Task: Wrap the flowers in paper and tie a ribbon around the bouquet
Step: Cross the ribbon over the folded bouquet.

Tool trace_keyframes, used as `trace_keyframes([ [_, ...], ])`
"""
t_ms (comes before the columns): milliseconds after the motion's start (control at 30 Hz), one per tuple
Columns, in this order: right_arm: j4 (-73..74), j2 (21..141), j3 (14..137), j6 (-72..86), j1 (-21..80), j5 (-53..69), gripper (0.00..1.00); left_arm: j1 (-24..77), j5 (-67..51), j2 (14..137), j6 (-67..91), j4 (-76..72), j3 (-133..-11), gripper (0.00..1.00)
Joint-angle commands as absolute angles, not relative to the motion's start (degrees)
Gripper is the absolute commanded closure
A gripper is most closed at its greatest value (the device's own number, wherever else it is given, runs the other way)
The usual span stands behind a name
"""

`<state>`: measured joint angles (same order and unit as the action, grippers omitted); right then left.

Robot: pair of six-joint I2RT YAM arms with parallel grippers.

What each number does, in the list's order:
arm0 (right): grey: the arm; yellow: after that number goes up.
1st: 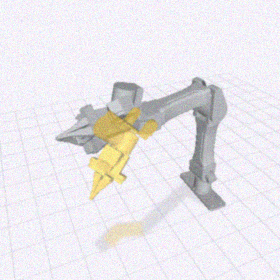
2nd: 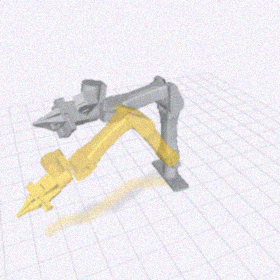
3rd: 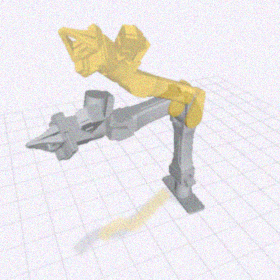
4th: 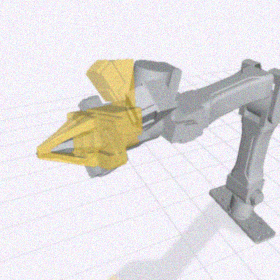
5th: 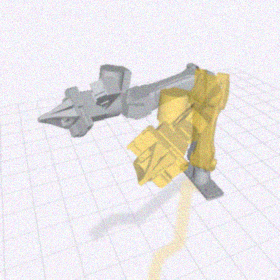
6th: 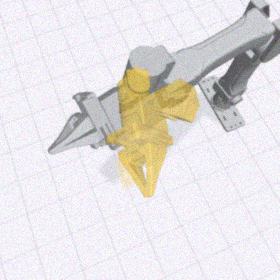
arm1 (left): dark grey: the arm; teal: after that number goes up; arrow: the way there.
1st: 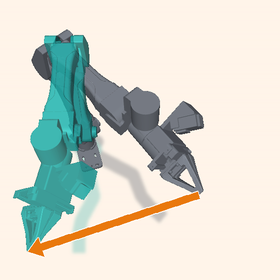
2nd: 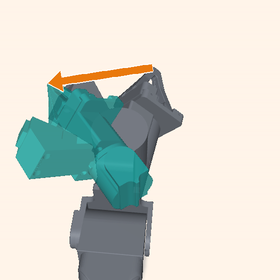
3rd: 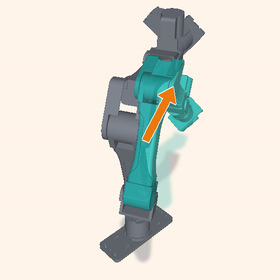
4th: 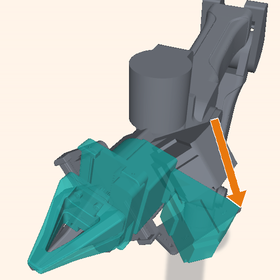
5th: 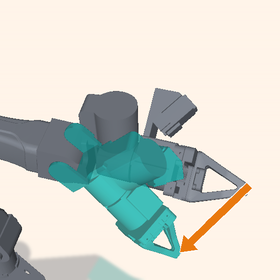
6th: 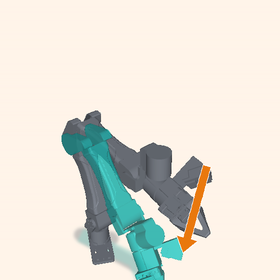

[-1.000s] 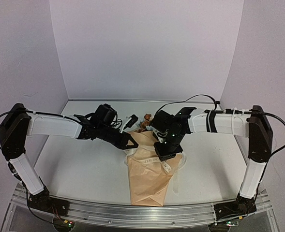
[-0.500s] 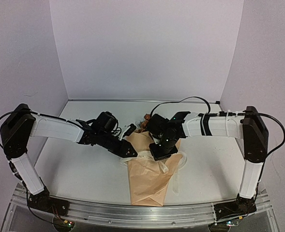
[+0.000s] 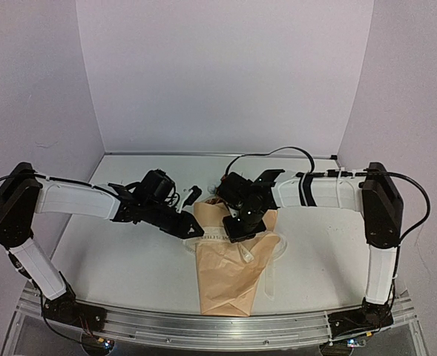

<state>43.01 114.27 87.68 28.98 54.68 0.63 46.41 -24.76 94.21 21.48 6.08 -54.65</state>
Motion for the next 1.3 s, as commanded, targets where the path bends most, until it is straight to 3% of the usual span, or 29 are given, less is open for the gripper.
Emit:
trace_keyframes([
  [0, 42.7, 115.2, 90.5, 30.3, 55.0, -2.7, 1.00, 45.8, -23.3, 94.9, 21.3, 6.4, -56.2, 0.86],
  [33, 42.8, 115.1, 90.4, 30.6, 55.0, -4.2, 1.00, 45.7, -22.5, 94.5, 21.3, 6.7, -56.3, 0.88],
  [133, 43.2, 113.5, 89.0, 30.3, 55.0, -6.5, 1.00, 44.5, -19.7, 92.5, 22.5, 6.5, -55.5, 0.74],
  [267, 43.2, 112.5, 88.0, 29.9, 55.0, -4.7, 1.00, 42.6, -13.7, 90.8, 24.8, 8.3, -55.1, 0.72],
  [333, 43.1, 112.9, 88.6, 30.1, 55.0, -2.5, 1.00, 41.1, -10.5, 90.3, 27.4, 10.2, -54.9, 0.76],
  [400, 43.1, 113.5, 89.5, 30.4, 55.3, -0.7, 1.00, 39.1, -9.2, 89.1, 30.4, 11.6, -53.8, 0.72],
  [833, 46.7, 119.8, 97.7, 29.7, 57.9, 2.4, 1.00, 37.4, -13.5, 89.0, 39.6, 15.4, -49.5, 0.69],
  [933, 47.8, 121.9, 100.5, 29.3, 57.9, 2.7, 1.00, 37.4, -14.1, 89.8, 43.7, 14.8, -50.2, 0.60],
  [1267, 48.8, 124.8, 104.8, 27.3, 57.9, 3.6, 1.00, 36.8, -17.5, 95.4, 63.7, 5.6, -51.0, 0.47],
])
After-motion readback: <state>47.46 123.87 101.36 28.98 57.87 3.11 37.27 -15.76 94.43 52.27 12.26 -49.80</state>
